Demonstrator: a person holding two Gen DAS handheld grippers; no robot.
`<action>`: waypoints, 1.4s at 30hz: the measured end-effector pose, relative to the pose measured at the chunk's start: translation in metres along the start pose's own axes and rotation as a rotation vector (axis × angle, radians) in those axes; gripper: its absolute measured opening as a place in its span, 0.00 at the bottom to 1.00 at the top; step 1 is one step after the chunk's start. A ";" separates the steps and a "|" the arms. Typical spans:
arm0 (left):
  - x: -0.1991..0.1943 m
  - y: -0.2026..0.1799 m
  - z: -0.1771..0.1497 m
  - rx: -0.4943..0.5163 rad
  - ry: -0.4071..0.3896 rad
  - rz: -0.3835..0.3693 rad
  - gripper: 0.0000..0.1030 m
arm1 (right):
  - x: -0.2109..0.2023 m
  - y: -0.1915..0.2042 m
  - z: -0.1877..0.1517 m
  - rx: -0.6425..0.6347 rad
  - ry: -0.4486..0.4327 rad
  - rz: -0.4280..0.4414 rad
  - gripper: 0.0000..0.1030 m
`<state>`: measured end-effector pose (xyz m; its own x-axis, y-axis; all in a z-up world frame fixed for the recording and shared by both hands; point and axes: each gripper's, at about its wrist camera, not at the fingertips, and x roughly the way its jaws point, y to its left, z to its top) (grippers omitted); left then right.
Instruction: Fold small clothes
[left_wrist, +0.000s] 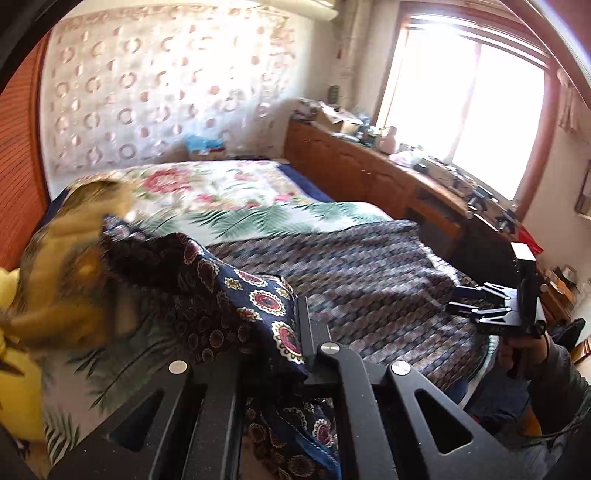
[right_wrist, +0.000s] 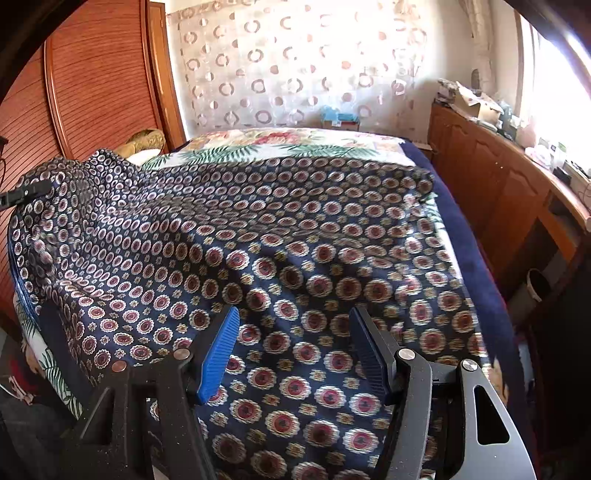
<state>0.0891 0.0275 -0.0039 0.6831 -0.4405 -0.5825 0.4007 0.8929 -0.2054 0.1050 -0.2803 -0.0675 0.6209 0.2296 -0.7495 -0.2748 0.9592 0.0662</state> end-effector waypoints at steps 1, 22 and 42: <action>0.002 -0.005 0.004 0.010 -0.001 -0.009 0.05 | -0.003 -0.001 0.000 0.005 -0.005 -0.003 0.62; 0.056 -0.122 0.052 0.202 0.046 -0.203 0.07 | -0.032 -0.014 -0.019 0.072 -0.060 -0.073 0.62; 0.033 -0.069 0.019 0.136 0.032 -0.059 0.57 | -0.020 0.004 0.006 0.017 -0.070 -0.031 0.62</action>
<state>0.0956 -0.0499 0.0063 0.6372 -0.4867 -0.5976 0.5202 0.8437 -0.1325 0.0957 -0.2797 -0.0480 0.6792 0.2098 -0.7033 -0.2425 0.9686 0.0547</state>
